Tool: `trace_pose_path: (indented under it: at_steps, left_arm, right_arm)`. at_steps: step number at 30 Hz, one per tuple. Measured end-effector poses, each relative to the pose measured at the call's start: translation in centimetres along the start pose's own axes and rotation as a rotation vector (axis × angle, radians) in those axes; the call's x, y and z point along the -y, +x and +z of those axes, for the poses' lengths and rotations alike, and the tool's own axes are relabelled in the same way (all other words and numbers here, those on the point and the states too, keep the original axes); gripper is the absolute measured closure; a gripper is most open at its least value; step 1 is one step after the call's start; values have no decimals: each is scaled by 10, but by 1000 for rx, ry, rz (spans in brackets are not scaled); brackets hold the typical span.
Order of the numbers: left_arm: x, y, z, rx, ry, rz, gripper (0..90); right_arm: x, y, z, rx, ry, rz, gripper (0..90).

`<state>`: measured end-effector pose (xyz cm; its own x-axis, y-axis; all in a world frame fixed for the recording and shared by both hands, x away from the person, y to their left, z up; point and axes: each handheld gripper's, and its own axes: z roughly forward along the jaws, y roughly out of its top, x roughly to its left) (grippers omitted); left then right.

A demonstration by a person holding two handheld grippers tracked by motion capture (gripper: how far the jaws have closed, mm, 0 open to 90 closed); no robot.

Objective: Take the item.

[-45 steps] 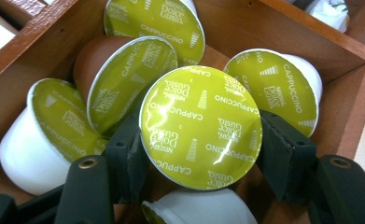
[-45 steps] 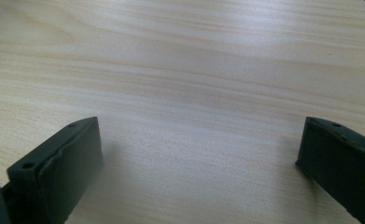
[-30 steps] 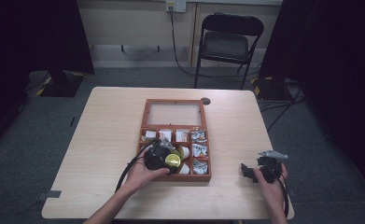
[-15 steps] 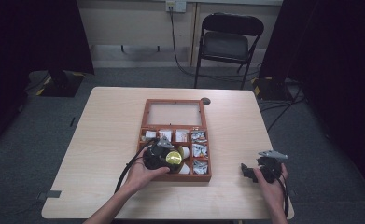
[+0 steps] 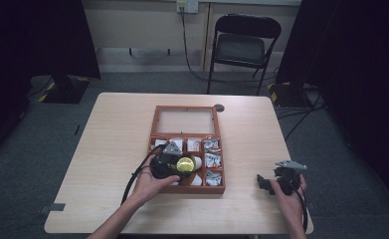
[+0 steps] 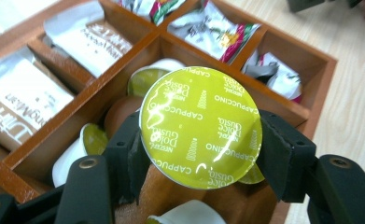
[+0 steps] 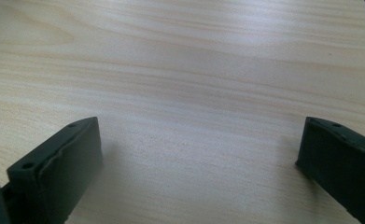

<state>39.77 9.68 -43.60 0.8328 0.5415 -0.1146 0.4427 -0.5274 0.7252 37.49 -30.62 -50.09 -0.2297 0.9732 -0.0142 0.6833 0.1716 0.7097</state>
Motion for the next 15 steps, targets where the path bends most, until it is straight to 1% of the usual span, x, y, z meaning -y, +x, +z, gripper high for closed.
trace_pose_path:
  at_steps: [5, 9, 11, 15]
  left_arm:
    - [-1, 2, -3, -2, -5, -7, 393]
    - [-1, 5, -6, 2, -26, -20, 393]
    - [-2, 6, -8, 5, -26, -20, 393]
    - [-2, 6, -9, -4, -34, -17, 394]
  right_arm:
    - [0, 0, 0, 0, 0, 0, 0]
    - [0, 0, 0, 0, 0, 0, 0]
    - [0, 0, 0, 0, 0, 0, 0]
    - [0, 0, 0, 0, 0, 0, 0]
